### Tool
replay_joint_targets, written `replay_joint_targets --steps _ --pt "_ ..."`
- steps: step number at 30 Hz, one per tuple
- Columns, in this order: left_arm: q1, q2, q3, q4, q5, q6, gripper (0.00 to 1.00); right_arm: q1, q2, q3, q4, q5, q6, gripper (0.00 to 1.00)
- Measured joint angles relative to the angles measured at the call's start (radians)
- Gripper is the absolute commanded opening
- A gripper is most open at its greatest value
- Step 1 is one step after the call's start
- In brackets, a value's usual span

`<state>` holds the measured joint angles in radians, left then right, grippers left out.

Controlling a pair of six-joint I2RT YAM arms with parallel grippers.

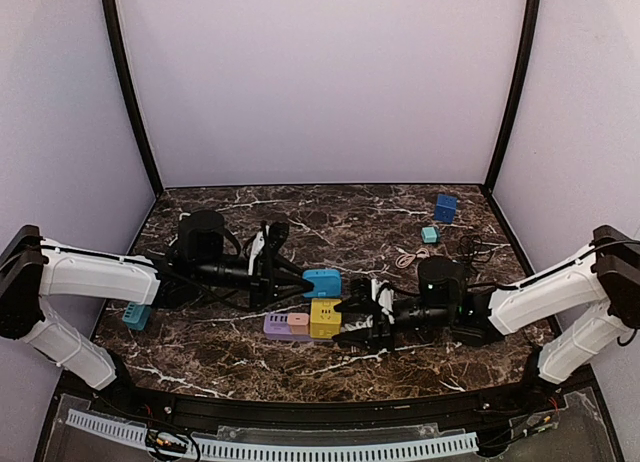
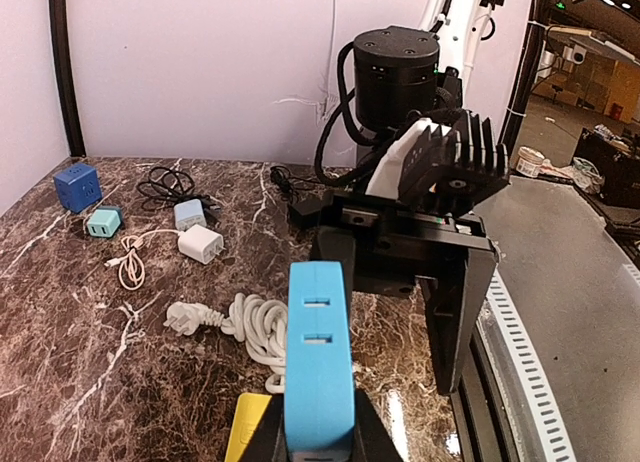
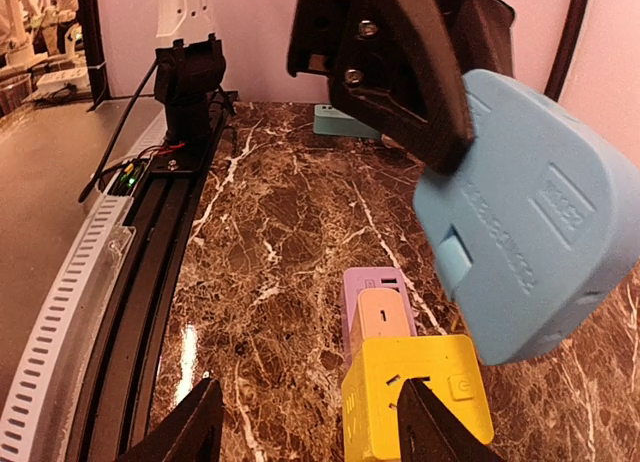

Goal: Insert the plug
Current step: Adjust the plug.

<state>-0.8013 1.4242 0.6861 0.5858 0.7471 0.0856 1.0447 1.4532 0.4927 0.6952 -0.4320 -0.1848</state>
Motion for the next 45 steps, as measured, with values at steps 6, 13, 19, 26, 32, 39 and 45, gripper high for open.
replay_joint_targets --steps 6,13,19,26,32,39,45 --pt "0.0 0.0 0.0 0.016 -0.003 0.0 0.01 -0.051 0.01 0.024 0.034 -0.022 0.02 0.73" --pt "0.0 0.0 0.0 0.029 -0.001 0.0 0.01 -0.057 0.106 0.15 0.095 -0.061 0.053 0.4" --pt "-0.004 0.0 -0.001 0.035 0.006 0.0 0.01 -0.061 0.127 0.152 0.126 -0.082 0.079 0.24" --pt "-0.005 0.0 -0.006 0.041 0.007 0.004 0.01 -0.061 0.154 0.159 0.121 -0.082 0.099 0.24" --pt "-0.005 0.0 -0.011 0.052 0.019 0.027 0.01 -0.06 0.153 0.158 0.117 -0.084 0.127 0.0" --pt "-0.006 -0.002 -0.015 0.055 0.023 0.033 0.01 -0.057 0.15 0.155 0.113 -0.087 0.13 0.35" --pt "-0.007 -0.011 -0.016 0.053 0.005 0.037 0.01 -0.06 0.08 0.106 0.082 -0.06 0.136 0.72"
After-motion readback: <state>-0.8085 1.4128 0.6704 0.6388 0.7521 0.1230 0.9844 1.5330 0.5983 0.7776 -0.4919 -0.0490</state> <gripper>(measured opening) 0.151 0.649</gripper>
